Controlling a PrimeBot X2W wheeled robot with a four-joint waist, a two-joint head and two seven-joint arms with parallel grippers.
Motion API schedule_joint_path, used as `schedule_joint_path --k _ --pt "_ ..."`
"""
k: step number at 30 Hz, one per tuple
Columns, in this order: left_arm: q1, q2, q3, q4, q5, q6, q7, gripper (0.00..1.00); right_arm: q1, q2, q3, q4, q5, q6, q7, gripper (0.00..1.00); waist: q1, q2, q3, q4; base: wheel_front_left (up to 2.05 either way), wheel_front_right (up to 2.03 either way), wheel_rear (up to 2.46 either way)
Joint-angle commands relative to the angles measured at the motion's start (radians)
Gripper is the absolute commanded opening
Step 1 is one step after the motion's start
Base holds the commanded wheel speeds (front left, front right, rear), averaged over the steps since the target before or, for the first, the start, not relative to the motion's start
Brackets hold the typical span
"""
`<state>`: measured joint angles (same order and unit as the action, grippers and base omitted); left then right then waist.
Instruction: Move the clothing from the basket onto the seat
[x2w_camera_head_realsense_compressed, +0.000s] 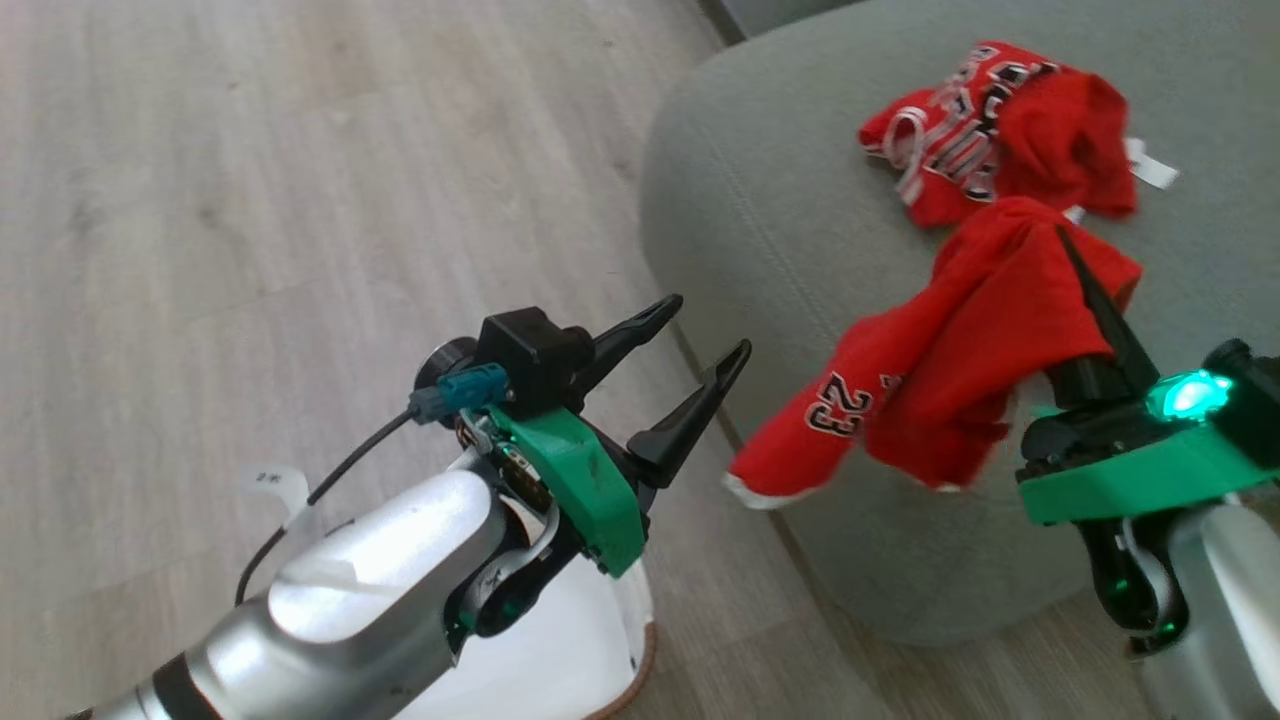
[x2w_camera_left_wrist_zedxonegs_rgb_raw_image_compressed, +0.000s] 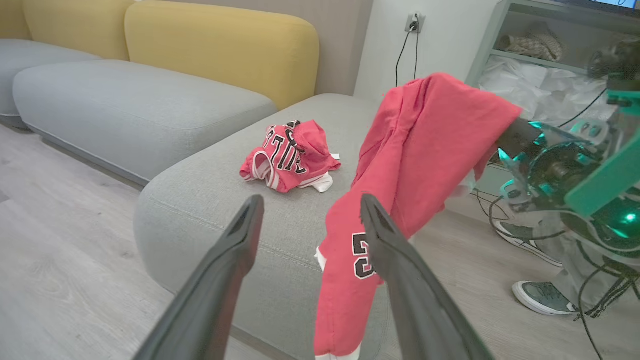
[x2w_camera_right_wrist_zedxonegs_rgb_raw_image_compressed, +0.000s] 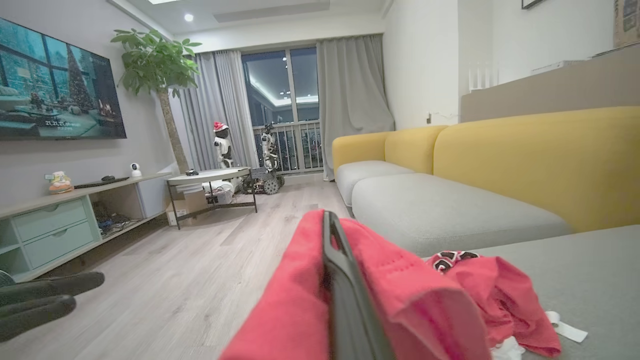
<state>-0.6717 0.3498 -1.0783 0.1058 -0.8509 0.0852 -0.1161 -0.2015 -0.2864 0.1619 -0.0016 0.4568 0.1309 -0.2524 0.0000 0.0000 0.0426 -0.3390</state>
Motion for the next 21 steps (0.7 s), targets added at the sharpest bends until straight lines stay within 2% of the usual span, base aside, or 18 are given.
schedule_joint_path --k 1,11,21 --pt "-0.064 0.028 0.045 -0.028 0.009 0.005 -0.011 1.0 -0.011 -0.012 0.001 -0.055 -0.006 0.0 -0.009 0.0 0.0 0.0 0.019 -0.05 0.0 0.0 0.0" --pt "-0.087 0.031 0.042 -0.029 0.024 0.004 -0.015 1.0 0.017 -0.004 -0.028 -0.111 -0.005 0.0 -0.009 0.0 0.0 0.0 0.05 -0.146 0.0 0.0 0.0" --pt "-0.099 0.03 0.035 -0.027 0.037 0.004 -0.02 1.0 -0.04 -0.025 -0.061 -0.146 -0.004 0.0 0.005 0.0 0.0 0.0 0.073 -0.159 0.0 0.0 0.0"
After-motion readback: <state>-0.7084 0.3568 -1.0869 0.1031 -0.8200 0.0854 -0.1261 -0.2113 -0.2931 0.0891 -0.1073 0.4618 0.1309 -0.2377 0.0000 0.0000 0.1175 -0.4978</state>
